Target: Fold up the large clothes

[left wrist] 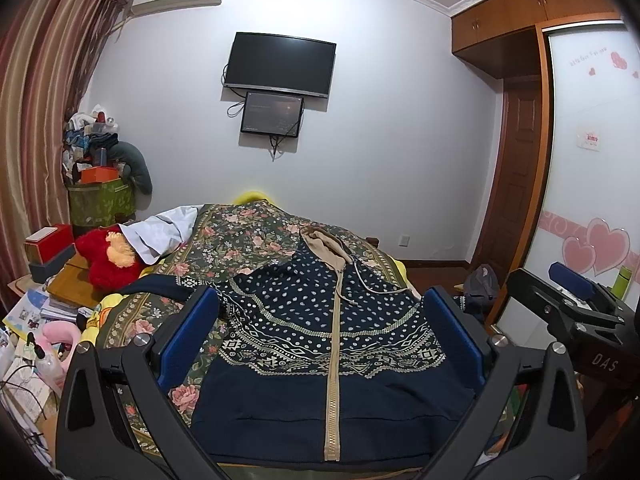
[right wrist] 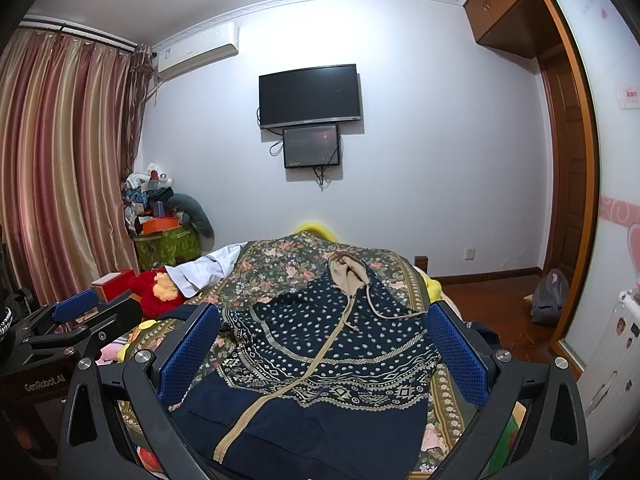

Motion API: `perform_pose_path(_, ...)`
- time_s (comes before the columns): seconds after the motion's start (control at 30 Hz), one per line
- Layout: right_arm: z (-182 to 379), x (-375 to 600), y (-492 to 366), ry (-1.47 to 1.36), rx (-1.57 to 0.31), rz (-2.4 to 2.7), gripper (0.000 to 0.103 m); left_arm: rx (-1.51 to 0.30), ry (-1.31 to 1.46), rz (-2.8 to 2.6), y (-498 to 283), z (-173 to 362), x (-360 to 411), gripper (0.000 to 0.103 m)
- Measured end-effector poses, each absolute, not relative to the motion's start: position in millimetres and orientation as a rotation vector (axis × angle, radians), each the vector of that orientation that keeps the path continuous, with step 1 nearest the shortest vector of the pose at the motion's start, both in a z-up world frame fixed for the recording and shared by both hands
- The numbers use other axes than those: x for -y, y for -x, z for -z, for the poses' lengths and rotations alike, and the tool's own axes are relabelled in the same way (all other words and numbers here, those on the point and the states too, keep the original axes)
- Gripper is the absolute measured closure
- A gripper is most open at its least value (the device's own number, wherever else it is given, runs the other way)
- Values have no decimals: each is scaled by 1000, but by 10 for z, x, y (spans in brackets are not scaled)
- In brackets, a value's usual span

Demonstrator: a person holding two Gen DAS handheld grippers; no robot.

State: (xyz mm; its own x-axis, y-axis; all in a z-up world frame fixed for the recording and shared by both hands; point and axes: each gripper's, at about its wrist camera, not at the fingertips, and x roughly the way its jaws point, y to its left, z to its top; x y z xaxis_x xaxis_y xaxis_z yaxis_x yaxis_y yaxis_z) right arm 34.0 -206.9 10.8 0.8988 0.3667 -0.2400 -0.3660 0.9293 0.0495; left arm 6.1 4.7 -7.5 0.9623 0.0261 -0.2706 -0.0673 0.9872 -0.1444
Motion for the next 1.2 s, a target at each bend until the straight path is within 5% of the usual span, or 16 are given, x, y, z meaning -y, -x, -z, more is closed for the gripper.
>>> perform_pose_path(0.8, -62, 2032, -365, 0, -256, -379, 0, -270, 157, -52, -57, 78, -90, 0)
perform_pose_path(1.2, 76, 1637, -1082, 68, -322, -386, 0, -314, 145, -123, -538, 156, -664, 0)
